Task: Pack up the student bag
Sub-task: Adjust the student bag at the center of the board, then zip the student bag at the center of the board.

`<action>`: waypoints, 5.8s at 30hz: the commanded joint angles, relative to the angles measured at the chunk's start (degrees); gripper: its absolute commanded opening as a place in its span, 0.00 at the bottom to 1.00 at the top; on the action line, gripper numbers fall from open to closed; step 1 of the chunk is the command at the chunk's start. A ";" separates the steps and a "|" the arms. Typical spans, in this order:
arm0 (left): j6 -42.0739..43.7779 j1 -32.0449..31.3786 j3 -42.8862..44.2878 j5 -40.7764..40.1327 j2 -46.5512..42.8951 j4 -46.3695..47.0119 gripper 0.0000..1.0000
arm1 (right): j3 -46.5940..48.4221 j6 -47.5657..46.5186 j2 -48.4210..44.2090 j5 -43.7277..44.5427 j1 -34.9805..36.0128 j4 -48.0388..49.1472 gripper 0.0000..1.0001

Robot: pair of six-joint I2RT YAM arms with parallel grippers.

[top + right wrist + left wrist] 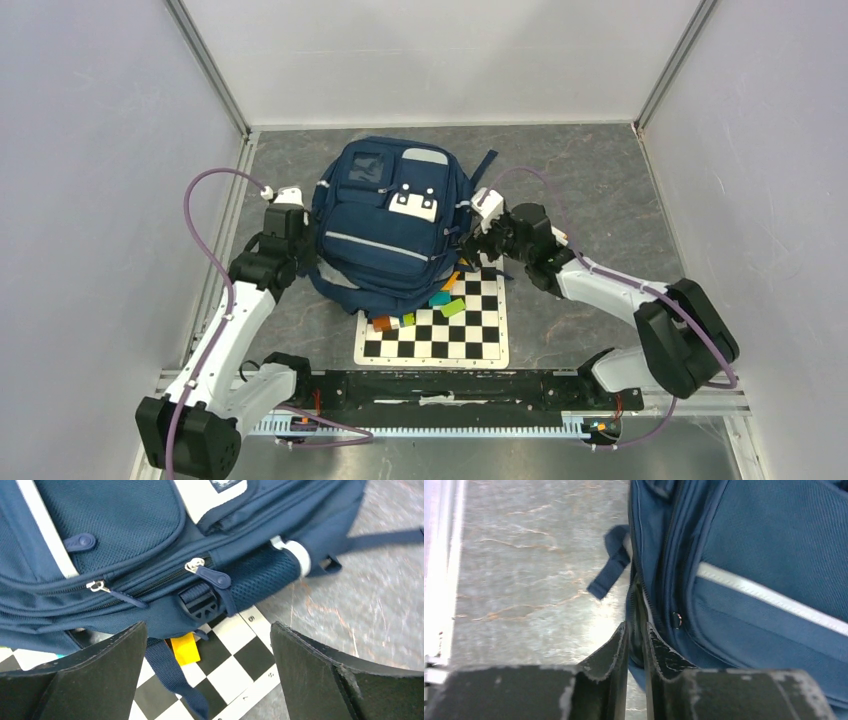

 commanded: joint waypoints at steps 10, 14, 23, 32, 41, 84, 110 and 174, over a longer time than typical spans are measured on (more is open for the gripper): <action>-0.61 2.83 -0.57 -3.44 -2.19 6.05 0.71 | 6.31 -16.89 10.83 -14.32 -0.24 -5.68 0.76; -3.45 2.92 -0.23 7.63 -1.02 4.95 0.75 | 4.90 -16.04 10.47 -14.60 -0.61 -4.69 0.73; -2.51 1.65 -6.08 36.50 -7.14 16.28 0.81 | -0.10 -12.98 8.17 -13.93 -2.52 1.93 0.74; 8.11 -18.27 3.79 21.73 6.01 13.52 0.85 | 2.83 -8.48 14.67 -17.28 -2.48 8.48 0.68; 12.77 -26.48 9.43 14.17 19.65 16.01 0.99 | 4.31 -7.05 19.44 -16.05 -2.00 14.40 0.69; 10.28 -28.86 14.65 -7.23 28.44 12.07 0.02 | 7.19 -5.99 20.11 -16.87 -5.16 15.51 0.61; 10.01 -27.14 14.13 -5.11 27.66 12.95 0.02 | 12.87 -5.12 28.84 -17.72 -1.48 19.84 0.55; -11.78 -17.42 18.43 10.95 34.36 25.81 0.02 | 13.27 3.34 13.97 1.51 23.09 -13.80 0.00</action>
